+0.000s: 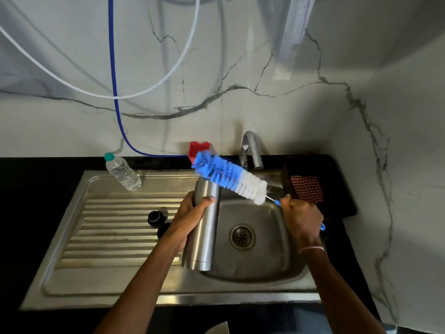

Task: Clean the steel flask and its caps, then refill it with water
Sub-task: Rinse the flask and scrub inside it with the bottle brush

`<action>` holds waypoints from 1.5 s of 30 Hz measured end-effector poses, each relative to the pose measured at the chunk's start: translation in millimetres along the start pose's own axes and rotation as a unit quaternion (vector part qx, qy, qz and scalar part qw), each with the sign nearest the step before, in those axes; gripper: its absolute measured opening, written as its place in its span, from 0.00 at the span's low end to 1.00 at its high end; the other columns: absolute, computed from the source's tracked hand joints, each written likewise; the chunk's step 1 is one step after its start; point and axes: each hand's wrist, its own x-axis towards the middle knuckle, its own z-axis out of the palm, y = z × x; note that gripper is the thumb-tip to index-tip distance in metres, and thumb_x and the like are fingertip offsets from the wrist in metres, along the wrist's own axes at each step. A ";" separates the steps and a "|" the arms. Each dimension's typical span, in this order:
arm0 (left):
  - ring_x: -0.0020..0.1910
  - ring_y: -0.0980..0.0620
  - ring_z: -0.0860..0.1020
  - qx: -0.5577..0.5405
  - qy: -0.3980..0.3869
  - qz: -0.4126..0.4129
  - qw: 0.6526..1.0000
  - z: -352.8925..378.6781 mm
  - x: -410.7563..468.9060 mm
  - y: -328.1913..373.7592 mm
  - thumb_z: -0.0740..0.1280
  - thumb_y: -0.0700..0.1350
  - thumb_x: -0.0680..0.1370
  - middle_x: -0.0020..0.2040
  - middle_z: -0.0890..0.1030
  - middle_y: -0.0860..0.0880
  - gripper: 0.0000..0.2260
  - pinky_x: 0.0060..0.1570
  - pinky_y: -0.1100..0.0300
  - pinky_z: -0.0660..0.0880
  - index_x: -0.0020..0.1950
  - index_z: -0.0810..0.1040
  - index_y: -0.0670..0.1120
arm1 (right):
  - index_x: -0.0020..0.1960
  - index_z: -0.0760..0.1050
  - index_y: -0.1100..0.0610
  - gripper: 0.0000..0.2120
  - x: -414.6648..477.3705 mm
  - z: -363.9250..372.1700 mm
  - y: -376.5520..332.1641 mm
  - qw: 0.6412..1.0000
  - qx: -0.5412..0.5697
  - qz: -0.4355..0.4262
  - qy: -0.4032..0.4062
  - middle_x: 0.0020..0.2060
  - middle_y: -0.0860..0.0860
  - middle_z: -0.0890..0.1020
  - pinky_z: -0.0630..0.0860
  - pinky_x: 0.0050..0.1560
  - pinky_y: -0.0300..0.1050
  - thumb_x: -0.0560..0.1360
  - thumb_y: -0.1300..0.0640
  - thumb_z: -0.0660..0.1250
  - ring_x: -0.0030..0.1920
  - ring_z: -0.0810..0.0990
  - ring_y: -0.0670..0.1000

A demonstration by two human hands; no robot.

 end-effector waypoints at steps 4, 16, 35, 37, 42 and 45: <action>0.46 0.47 0.86 0.079 -0.036 0.018 0.996 14.2 -1.4 1.5 0.83 0.49 0.67 0.48 0.86 0.47 0.25 0.51 0.48 0.82 0.57 0.75 0.52 | 0.29 0.79 0.61 0.25 4.1 3.2 -50.8 0.997 0.041 -0.056 0.029 0.23 0.59 0.78 0.70 0.30 0.45 0.75 0.44 0.59 0.25 0.77 0.62; 0.46 0.45 0.85 0.014 0.000 0.010 1.000 1.5 -9.1 3.2 0.78 0.52 0.73 0.44 0.87 0.47 0.12 0.50 0.49 0.81 0.54 0.84 0.52 | 0.29 0.79 0.62 0.27 1.3 2.0 -33.1 0.998 0.007 -0.063 0.025 0.24 0.61 0.78 0.74 0.30 0.48 0.75 0.44 0.57 0.26 0.78 0.64; 0.43 0.46 0.85 -0.004 -0.009 0.028 1.000 -0.2 -12.5 2.3 0.81 0.46 0.70 0.45 0.87 0.44 0.13 0.46 0.51 0.81 0.52 0.85 0.49 | 0.27 0.77 0.61 0.25 9.3 -0.9 -57.7 0.988 0.011 -0.148 0.052 0.21 0.56 0.76 0.69 0.27 0.43 0.76 0.47 0.58 0.21 0.75 0.60; 0.43 0.42 0.84 -0.045 0.021 0.017 0.999 -13.6 -11.7 1.3 0.80 0.49 0.69 0.46 0.87 0.40 0.14 0.46 0.48 0.82 0.51 0.86 0.45 | 0.28 0.77 0.61 0.21 8.1 -7.6 -30.6 0.981 -0.018 -0.176 0.082 0.20 0.56 0.75 0.70 0.22 0.43 0.74 0.51 0.60 0.18 0.74 0.59; 0.44 0.40 0.84 -0.044 0.019 -0.009 0.999 -19.7 -10.6 0.5 0.74 0.53 0.74 0.48 0.86 0.37 0.19 0.50 0.44 0.81 0.57 0.82 0.41 | 0.27 0.78 0.62 0.27 2.5 -3.1 -17.7 0.994 -0.011 -0.097 0.056 0.21 0.60 0.76 0.73 0.26 0.47 0.75 0.45 0.57 0.22 0.77 0.64; 0.44 0.44 0.86 0.034 -0.018 0.017 0.999 -2.1 -13.4 1.9 0.80 0.49 0.70 0.46 0.87 0.43 0.18 0.47 0.48 0.83 0.55 0.82 0.44 | 0.29 0.78 0.61 0.27 4.9 4.7 -57.1 0.990 0.016 -0.133 0.041 0.23 0.60 0.78 0.72 0.28 0.47 0.76 0.44 0.56 0.25 0.77 0.63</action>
